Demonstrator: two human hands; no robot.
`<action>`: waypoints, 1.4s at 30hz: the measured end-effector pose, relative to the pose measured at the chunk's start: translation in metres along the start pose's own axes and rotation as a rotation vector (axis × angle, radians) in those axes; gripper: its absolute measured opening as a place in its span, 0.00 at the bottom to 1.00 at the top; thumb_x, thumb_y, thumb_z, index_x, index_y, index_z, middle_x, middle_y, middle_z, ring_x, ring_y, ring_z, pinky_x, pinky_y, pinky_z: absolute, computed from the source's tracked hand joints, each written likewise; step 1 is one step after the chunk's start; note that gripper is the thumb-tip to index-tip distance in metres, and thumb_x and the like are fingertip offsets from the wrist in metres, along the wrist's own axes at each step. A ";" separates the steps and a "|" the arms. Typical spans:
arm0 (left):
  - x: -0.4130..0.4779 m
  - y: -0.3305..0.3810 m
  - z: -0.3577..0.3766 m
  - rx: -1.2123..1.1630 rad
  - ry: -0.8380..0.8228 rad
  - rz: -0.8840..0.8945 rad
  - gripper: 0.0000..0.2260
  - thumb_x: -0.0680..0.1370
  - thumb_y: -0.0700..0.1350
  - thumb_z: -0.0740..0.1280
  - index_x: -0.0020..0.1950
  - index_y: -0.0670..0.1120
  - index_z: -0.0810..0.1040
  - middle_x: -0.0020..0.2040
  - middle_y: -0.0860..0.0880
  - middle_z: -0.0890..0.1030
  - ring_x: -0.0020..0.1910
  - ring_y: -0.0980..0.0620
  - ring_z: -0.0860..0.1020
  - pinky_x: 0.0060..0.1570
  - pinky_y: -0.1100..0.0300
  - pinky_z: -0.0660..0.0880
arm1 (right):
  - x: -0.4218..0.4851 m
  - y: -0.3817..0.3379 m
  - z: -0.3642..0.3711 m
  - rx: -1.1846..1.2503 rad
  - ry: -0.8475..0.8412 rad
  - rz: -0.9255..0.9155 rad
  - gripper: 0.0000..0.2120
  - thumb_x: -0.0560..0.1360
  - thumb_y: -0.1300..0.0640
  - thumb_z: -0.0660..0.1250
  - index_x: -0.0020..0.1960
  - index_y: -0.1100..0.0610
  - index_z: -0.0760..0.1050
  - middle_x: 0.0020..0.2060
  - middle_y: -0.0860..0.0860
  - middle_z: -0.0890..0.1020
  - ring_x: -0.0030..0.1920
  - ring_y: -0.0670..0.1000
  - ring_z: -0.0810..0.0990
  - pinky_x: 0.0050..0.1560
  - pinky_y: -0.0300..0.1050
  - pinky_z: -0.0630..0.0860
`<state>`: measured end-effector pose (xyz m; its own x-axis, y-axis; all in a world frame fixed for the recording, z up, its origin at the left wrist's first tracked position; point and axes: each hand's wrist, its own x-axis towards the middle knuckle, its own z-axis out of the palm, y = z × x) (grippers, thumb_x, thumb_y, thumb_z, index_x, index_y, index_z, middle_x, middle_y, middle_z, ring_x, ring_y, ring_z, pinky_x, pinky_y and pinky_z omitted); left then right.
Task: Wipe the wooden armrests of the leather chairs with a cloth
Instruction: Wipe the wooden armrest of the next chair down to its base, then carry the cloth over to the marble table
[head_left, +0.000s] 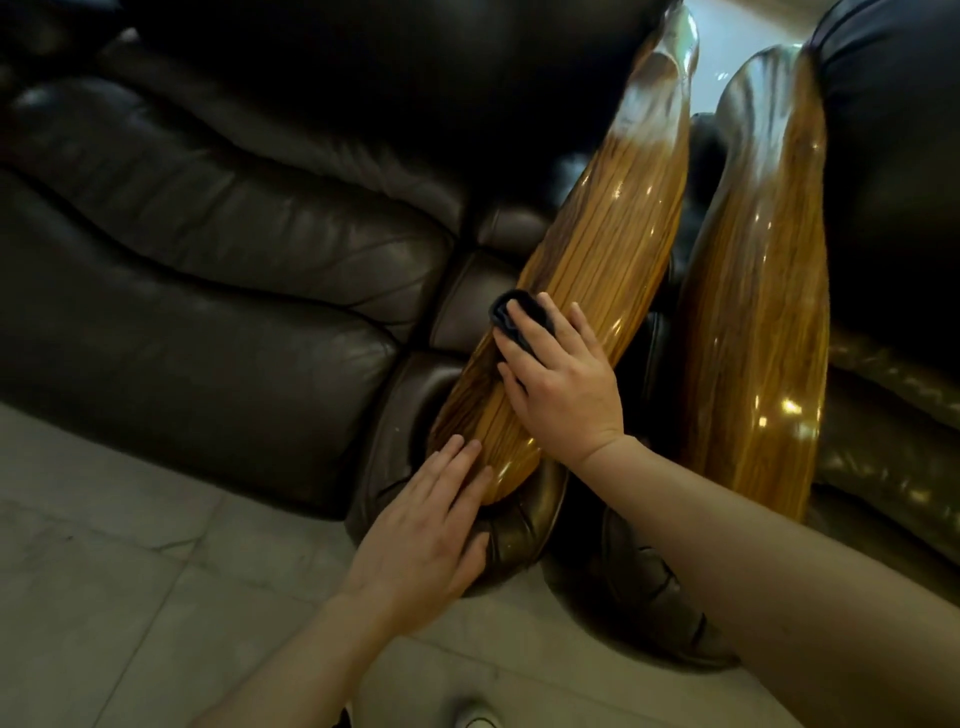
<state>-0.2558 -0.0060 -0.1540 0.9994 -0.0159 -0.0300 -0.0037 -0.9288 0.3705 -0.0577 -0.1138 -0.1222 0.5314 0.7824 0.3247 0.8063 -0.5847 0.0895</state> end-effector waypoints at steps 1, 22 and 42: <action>-0.001 0.001 -0.001 -0.016 0.001 -0.018 0.27 0.79 0.55 0.58 0.76 0.46 0.67 0.79 0.46 0.62 0.79 0.52 0.53 0.77 0.54 0.51 | -0.004 -0.003 0.000 -0.003 -0.004 -0.016 0.18 0.85 0.51 0.56 0.70 0.54 0.75 0.74 0.54 0.72 0.77 0.60 0.65 0.76 0.63 0.59; -0.198 0.009 -0.052 0.024 0.158 -0.606 0.26 0.74 0.51 0.59 0.70 0.44 0.72 0.72 0.42 0.72 0.72 0.46 0.66 0.73 0.57 0.56 | -0.020 -0.117 -0.012 -0.017 -0.326 -0.493 0.12 0.79 0.51 0.62 0.55 0.52 0.83 0.53 0.54 0.83 0.56 0.60 0.79 0.59 0.56 0.74; -0.424 0.015 -0.096 0.094 0.298 -1.241 0.33 0.73 0.57 0.56 0.76 0.46 0.63 0.76 0.40 0.65 0.77 0.37 0.59 0.74 0.34 0.54 | -0.032 -0.418 -0.203 0.485 -0.501 -0.561 0.08 0.78 0.48 0.64 0.52 0.50 0.78 0.39 0.47 0.81 0.38 0.50 0.80 0.39 0.49 0.81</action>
<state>-0.6766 0.0225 -0.0462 0.3029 0.9483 -0.0943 0.9427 -0.2836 0.1759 -0.4641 0.0620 0.0216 -0.0150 0.9943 -0.1059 0.9424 -0.0213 -0.3337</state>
